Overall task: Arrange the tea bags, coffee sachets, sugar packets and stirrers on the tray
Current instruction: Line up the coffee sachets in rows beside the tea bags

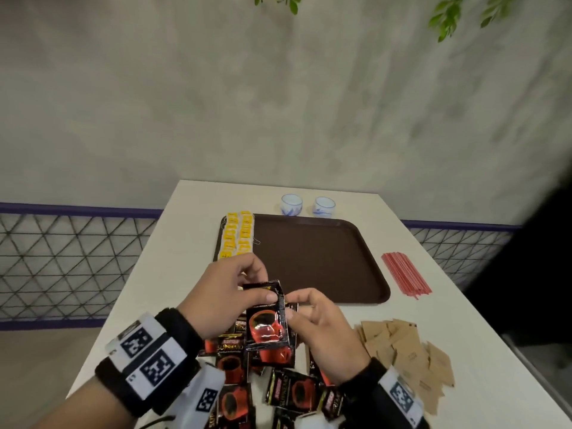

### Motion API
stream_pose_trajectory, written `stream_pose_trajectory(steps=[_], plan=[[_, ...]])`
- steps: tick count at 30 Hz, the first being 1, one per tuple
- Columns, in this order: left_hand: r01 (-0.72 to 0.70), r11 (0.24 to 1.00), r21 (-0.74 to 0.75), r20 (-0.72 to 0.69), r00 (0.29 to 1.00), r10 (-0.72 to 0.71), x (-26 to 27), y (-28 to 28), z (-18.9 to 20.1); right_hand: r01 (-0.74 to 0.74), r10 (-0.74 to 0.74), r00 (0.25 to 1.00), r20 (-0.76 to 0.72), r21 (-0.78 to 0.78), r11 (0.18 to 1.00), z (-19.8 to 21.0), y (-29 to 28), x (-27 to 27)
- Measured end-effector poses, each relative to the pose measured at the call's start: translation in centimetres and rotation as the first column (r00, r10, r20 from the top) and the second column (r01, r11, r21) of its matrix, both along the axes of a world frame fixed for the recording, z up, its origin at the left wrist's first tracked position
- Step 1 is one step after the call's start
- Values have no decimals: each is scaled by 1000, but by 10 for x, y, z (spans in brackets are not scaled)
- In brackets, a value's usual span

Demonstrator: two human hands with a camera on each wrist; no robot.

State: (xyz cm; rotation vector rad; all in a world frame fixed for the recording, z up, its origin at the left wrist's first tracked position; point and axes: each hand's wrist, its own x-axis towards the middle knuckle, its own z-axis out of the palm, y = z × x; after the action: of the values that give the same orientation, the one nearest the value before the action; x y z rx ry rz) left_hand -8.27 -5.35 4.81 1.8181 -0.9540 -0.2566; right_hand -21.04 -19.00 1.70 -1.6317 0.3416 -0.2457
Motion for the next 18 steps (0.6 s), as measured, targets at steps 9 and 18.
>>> stream_pose_trajectory(steps=[9,18], plan=[[-29,999,-20,40,999,30,-4,-4,-5,-101,102,994,-50,20,995,-4,-4,-5],[93,995,44,-187,979,-83,20,-7,-5,-85,87,994,-62,32,996,2,-18,10]])
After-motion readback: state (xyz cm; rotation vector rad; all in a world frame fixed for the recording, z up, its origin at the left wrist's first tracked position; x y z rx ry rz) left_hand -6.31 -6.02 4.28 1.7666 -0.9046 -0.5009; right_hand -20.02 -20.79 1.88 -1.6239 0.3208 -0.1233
